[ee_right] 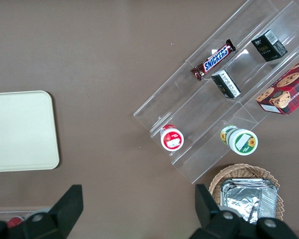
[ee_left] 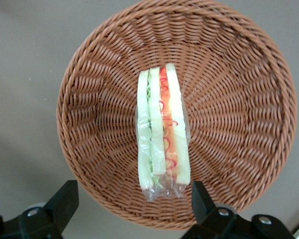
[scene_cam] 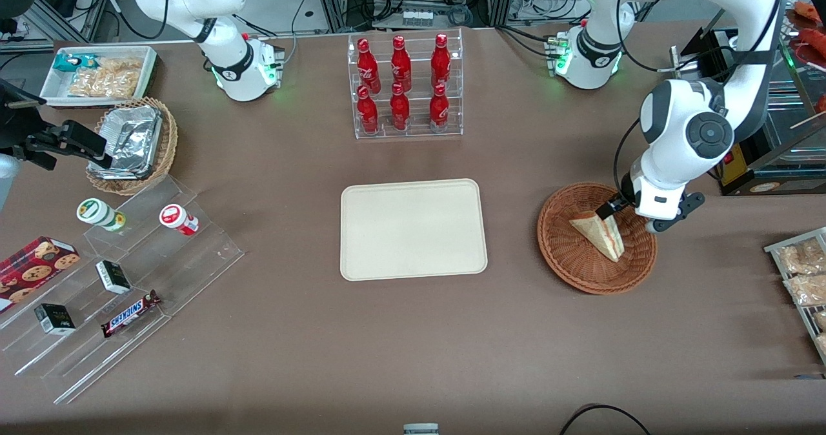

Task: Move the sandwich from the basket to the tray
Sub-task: 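Close the left gripper on the wrapped sandwich's edge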

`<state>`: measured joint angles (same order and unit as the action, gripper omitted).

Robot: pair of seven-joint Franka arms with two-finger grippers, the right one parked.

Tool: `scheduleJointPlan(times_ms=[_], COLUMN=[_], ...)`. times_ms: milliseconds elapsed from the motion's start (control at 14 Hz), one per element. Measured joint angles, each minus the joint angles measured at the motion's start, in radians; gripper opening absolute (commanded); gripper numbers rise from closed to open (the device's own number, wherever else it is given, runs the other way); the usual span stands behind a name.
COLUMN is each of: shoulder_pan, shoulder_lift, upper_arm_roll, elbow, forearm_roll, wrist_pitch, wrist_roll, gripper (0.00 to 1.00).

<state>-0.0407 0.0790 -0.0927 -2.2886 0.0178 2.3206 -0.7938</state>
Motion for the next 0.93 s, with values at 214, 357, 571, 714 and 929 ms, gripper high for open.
scheduleJointPlan(times_ms=[214, 357, 571, 714, 929], shoulder_pan=[-0.012, -0.013, -0.013, -0.013, -0.013], shoulder_lift=[0.025, 0.046, 0.076, 0.094, 0.117], upper_arm_roll=[-0.004, -0.004, -0.004, -0.004, -0.004], elbow=[-0.002, -0.002, -0.002, -0.002, -0.002], forearm_roll=[0.0, 0.0, 0.0, 0.0, -0.001], wrist_pitch=[0.062, 0.099, 0.121, 0.133, 0.142], wrist_roll=[-0.12, -0.164, -0.173, -0.179, -0.185], gripper=[1.0, 1.0, 1.0, 1.0, 1.0])
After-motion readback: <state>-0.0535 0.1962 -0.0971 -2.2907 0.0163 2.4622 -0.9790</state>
